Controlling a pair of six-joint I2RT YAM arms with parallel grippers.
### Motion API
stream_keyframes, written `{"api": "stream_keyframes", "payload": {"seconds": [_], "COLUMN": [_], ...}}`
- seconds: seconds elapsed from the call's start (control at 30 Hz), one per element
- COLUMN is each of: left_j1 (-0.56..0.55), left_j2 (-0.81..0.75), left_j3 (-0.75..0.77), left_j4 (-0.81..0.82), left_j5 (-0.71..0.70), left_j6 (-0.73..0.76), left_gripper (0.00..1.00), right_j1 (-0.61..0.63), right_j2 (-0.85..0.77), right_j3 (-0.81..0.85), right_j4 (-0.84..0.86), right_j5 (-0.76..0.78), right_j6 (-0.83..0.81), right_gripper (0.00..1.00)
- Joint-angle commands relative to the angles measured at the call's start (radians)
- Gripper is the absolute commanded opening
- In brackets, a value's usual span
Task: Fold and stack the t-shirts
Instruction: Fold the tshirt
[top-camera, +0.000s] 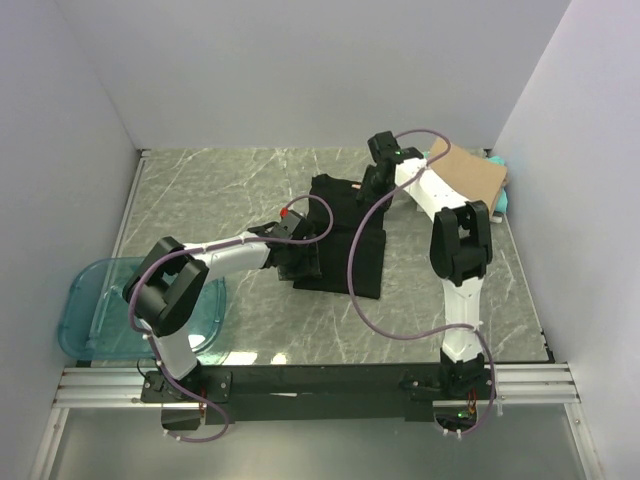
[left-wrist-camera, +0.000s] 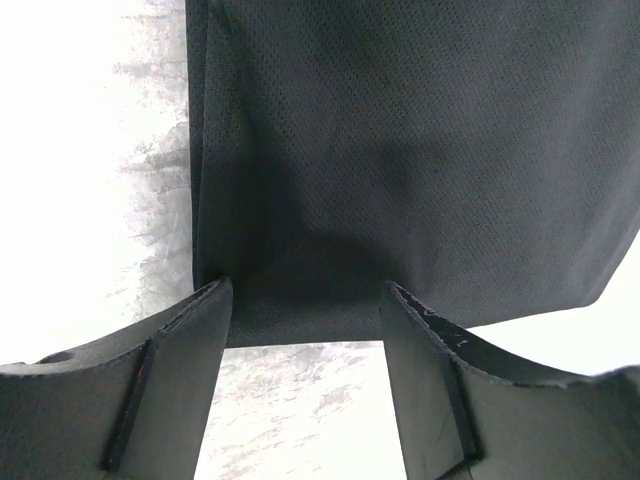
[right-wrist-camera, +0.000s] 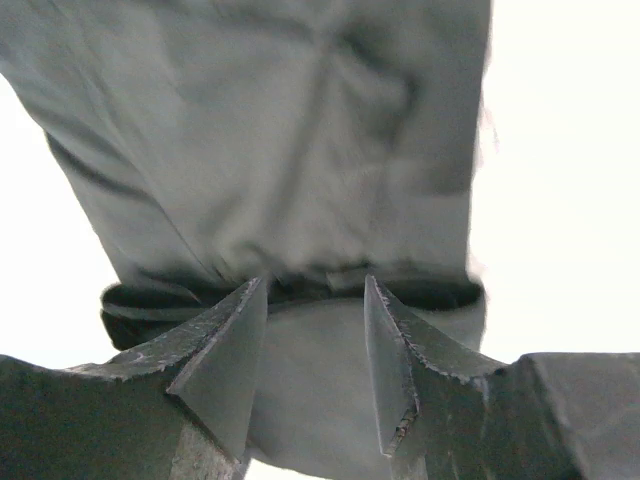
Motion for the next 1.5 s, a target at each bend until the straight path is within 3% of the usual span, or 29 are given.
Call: {"api": "stream_keyframes", "payload": {"seconds": [0.0, 0.33, 0.47, 0.67, 1.47], "left_j1": [-0.005, -0.005, -0.005, -0.005, -0.002], "left_j2": [-0.008, -0.095, -0.136, -0.166, -0.23], "left_j3": [-0.015, 0.04, 0.02, -0.009, -0.093], "left_j4": [-0.091, -0.157, -0.171, -0.178, -0.195], "left_j5": [-0.026, -0.08, -0.097, -0.104, -0.115], "left_j6": [0.025, 0.014, -0.003, -0.023, -0.058], "left_gripper": [0.68, 0.7, 0.7, 0.69, 0.67], "right_j1": [0.011, 0.037, 0.062, 0.105, 0.159], "right_j2": [-0.14, -0.551, -0.65, -0.72, -0.647], "right_j3": [-0.118, -0.656, -0.862, -1.028, -1.144], "right_j4": [0.008, 0.137, 0.192, 0.276, 0.342], "right_j5": [-0.015, -0.074, -0.119, -0.195, -0.131], "right_j6": [-0.01, -0.01, 0.019, 0.072, 0.11], "right_gripper": [0.51, 0.51, 0.51, 0.51, 0.46]}}
